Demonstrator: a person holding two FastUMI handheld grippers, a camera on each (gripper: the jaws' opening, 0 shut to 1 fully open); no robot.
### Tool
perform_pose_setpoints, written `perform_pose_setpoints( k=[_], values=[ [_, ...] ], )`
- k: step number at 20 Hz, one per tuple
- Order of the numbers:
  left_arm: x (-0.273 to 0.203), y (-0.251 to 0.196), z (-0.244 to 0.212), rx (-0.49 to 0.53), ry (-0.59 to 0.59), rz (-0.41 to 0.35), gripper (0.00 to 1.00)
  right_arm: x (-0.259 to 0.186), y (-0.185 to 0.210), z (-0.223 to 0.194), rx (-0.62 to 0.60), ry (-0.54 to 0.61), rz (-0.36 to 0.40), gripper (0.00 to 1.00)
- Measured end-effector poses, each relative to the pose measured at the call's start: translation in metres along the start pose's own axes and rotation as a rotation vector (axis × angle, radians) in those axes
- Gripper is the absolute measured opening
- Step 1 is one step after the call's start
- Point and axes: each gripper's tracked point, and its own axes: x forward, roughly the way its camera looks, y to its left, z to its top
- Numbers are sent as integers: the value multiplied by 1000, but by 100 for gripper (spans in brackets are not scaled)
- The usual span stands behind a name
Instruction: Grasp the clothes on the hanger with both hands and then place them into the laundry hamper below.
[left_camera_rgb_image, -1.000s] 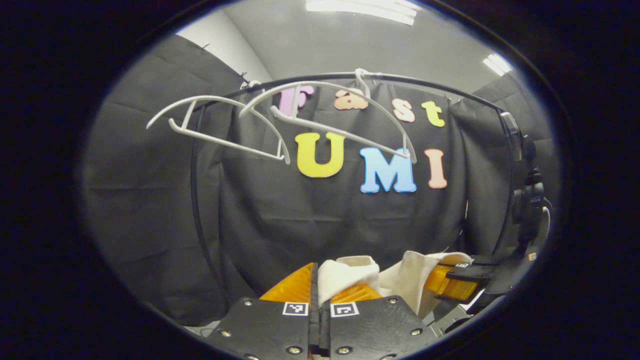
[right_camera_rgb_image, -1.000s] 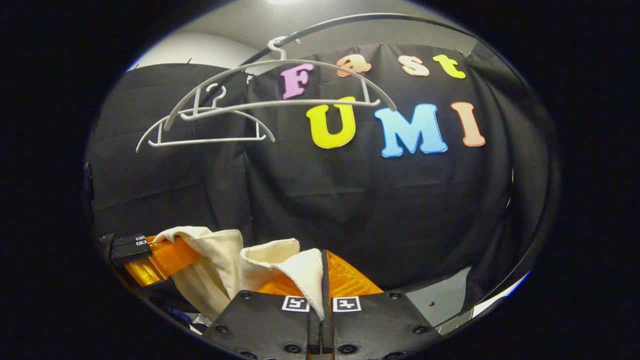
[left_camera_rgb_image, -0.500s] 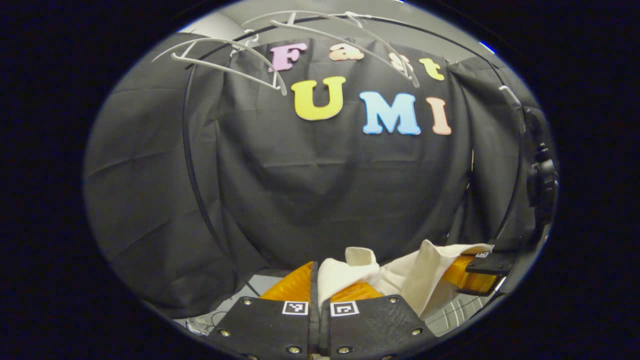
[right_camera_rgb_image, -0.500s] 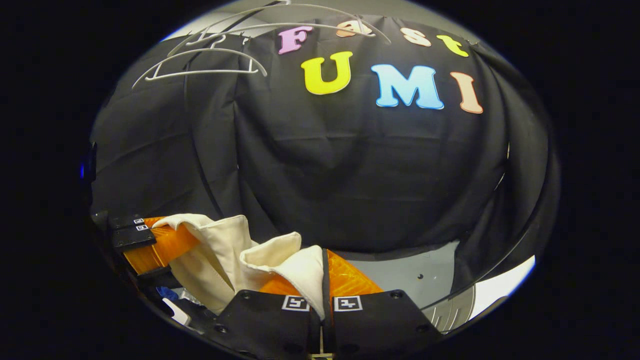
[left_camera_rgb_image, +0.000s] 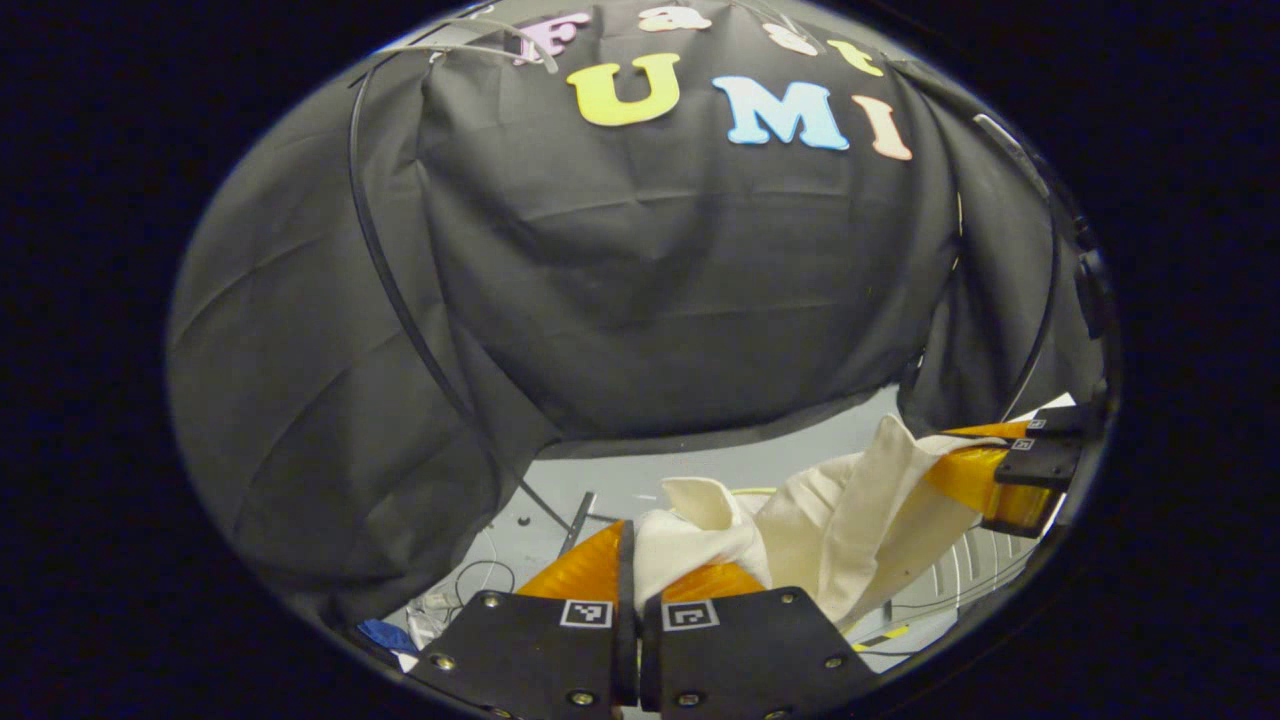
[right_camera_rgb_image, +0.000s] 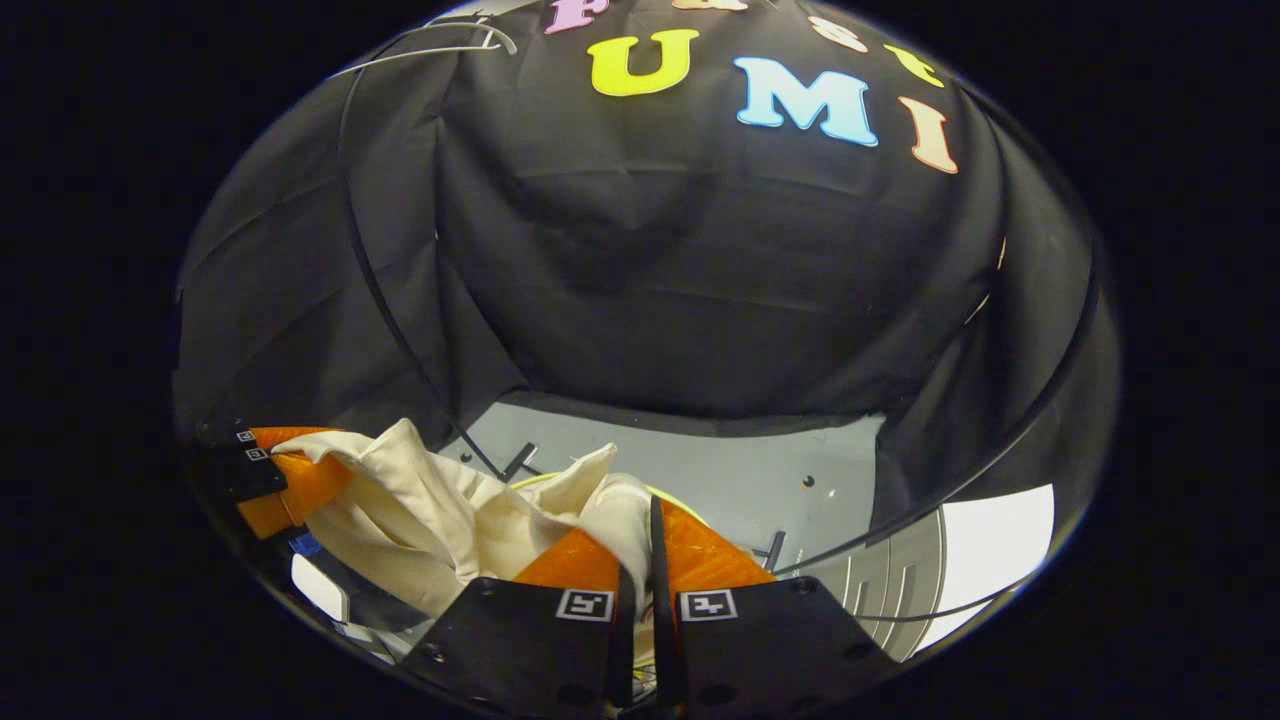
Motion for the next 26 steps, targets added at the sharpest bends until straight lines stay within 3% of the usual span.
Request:
perform_pose_setpoints(
  k=[3, 4, 7, 8, 9, 11, 12, 18, 26],
  values=[
    [-4, -11, -16, -19, 40, -44, 4, -8, -2, 5, -3, -22, -8, 11],
    [-8, -13, -14, -12, 43, -48, 19, -11, 1, 8, -7, -27, -6, 8],
    [-16, -12, -3, 18, -1, -50, 65, -23, 4, 9, -27, -47, 4, 27],
    [-22, -13, -2, 25, -18, -53, 80, -27, 6, 8, -29, -55, 5, 34],
    [-25, -14, 1, 26, -30, -60, 95, -31, 6, 9, -25, -63, 7, 53],
    [-34, -12, 4, 29, -44, -64, 95, -40, 5, 8, -15, -74, 1, 91],
    [-37, -11, 4, 31, -49, -63, 96, -44, 5, 7, -13, -81, -9, 98],
    [-71, 1, 24, 29, -117, -44, 95, -81, -6, 21, 8, -157, -45, 98],
    [-171, 15, 101, -24, -337, 5, 96, -176, -46, 91, 4, -411, -100, 98]
  ],
)
